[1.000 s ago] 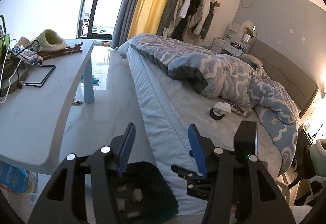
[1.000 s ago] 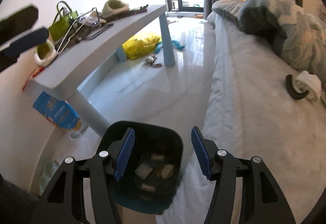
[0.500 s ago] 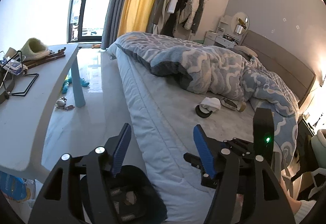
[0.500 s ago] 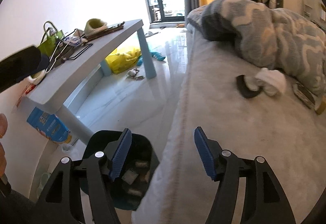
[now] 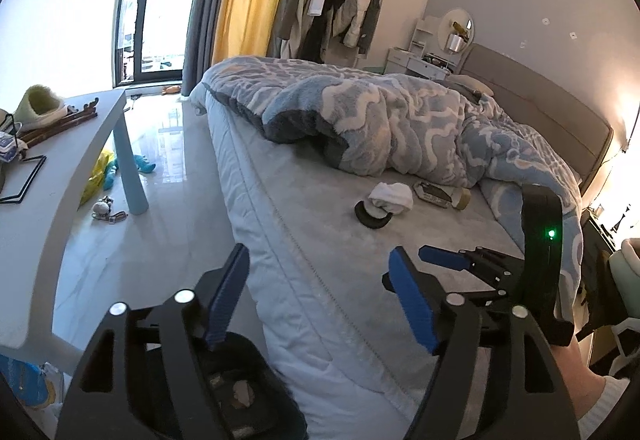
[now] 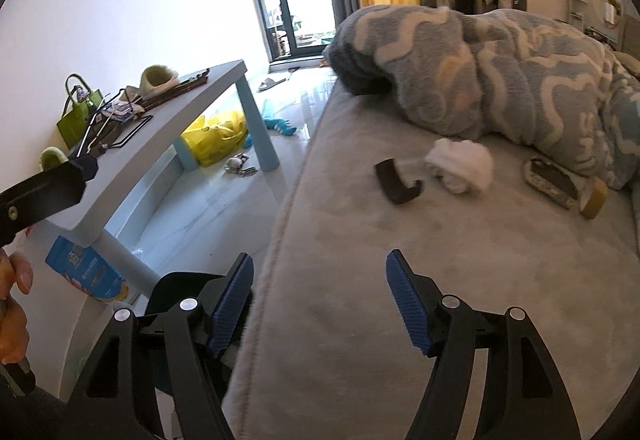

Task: Collect trash
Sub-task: 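Move both tools from the bin back over the bed, then reach the right tool to a white sock ball while the left tool nears the black curved piece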

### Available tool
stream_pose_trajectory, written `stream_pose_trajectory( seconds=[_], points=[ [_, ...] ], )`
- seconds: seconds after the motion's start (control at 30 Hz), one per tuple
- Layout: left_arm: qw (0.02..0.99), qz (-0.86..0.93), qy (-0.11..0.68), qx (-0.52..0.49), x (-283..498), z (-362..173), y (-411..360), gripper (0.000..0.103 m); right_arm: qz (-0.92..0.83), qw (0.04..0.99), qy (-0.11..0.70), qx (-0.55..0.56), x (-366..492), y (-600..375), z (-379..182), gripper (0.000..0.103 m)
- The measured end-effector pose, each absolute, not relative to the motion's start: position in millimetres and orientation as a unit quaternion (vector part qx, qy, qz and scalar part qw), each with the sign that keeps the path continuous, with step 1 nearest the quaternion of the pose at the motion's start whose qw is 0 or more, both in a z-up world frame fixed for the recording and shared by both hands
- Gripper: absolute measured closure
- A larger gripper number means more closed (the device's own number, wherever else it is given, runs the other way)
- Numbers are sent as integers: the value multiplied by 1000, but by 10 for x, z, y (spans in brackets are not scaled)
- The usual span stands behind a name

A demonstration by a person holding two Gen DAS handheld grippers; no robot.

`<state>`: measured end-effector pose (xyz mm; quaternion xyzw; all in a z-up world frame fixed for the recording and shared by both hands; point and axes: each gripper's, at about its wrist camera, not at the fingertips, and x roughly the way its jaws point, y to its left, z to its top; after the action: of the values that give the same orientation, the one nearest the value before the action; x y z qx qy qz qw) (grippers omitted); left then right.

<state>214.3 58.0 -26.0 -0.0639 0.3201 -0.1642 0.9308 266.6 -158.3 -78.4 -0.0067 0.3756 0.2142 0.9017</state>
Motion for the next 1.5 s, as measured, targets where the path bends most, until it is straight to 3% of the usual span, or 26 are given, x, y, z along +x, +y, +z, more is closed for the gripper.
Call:
stream_pose_trajectory(
  seconds=[1.3, 1.4, 1.5],
  points=[
    [916, -194, 349, -40, 2921, -668, -120, 14, 189, 907, 372, 57, 3538, -2435, -666, 28],
    [912, -199, 356, -35, 2981, -738, -181, 14, 191, 905, 375, 66, 3616, -2443, -677, 19],
    [909, -202, 363, -33, 3037, -786, -217, 14, 195, 903, 377, 69, 3678, -2432, -687, 19]
  ],
)
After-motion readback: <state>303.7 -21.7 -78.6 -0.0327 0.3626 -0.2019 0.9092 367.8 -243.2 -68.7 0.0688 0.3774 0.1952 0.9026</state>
